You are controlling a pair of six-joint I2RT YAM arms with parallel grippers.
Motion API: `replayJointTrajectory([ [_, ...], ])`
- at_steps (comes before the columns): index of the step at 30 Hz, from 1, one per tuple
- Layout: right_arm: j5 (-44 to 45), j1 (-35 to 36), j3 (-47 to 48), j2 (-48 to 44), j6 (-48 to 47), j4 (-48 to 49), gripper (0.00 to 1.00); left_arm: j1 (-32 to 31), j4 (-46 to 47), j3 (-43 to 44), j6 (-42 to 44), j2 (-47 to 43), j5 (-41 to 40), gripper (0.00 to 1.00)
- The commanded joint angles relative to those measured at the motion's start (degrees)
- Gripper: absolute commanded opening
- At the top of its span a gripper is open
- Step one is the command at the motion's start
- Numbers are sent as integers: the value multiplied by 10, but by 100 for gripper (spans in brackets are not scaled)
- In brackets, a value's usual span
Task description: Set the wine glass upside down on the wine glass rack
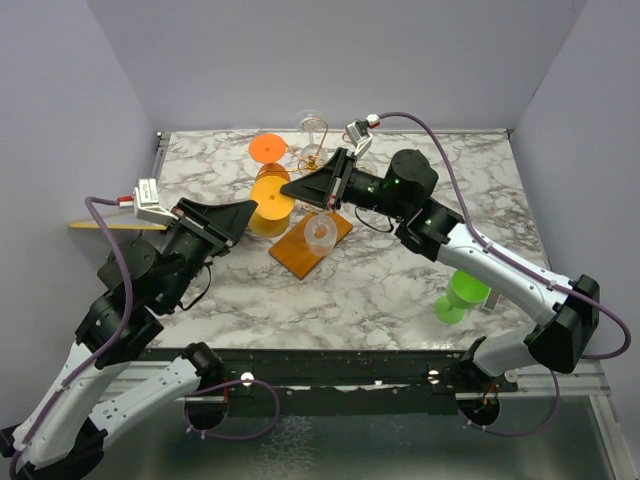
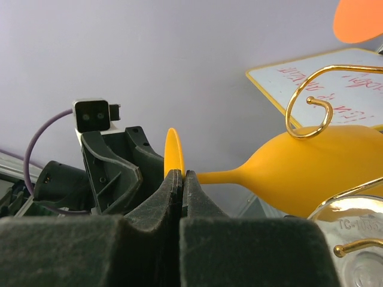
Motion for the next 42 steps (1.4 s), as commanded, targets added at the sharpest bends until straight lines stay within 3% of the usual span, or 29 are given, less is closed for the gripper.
replayJointTrajectory([
  [1, -21, -2, -8, -5, -11, 15, 1, 2, -38, 29, 15, 30, -9, 35],
  [6, -29, -2, -9, -6, -15, 16, 1, 1, -59, 47, 22, 51, -5, 34],
  [11, -40, -2, -10, -5, -19, 15, 1, 1, -48, 51, 34, 67, 14, 17],
  [14, -42, -2, -8, -8, -27, 4, 2, 2, -49, 51, 34, 75, 20, 0],
  [16, -27, -2, -10, -15, -37, -9, 12, 2, -53, 51, 29, 81, 20, 0],
  [20, 40, -2, -18, -41, -71, -41, 48, 2, -74, 55, 11, 95, 13, 0],
  [25, 115, -2, -17, -67, -106, -85, 64, 1, -82, 58, -24, 104, 3, 0],
  [36, 254, -2, -35, -149, -185, -100, 68, 2, -102, 64, -83, 127, -56, 0],
  [42, 290, -2, -60, -201, -235, -58, 68, 1, -82, 67, -84, 147, -78, 0],
])
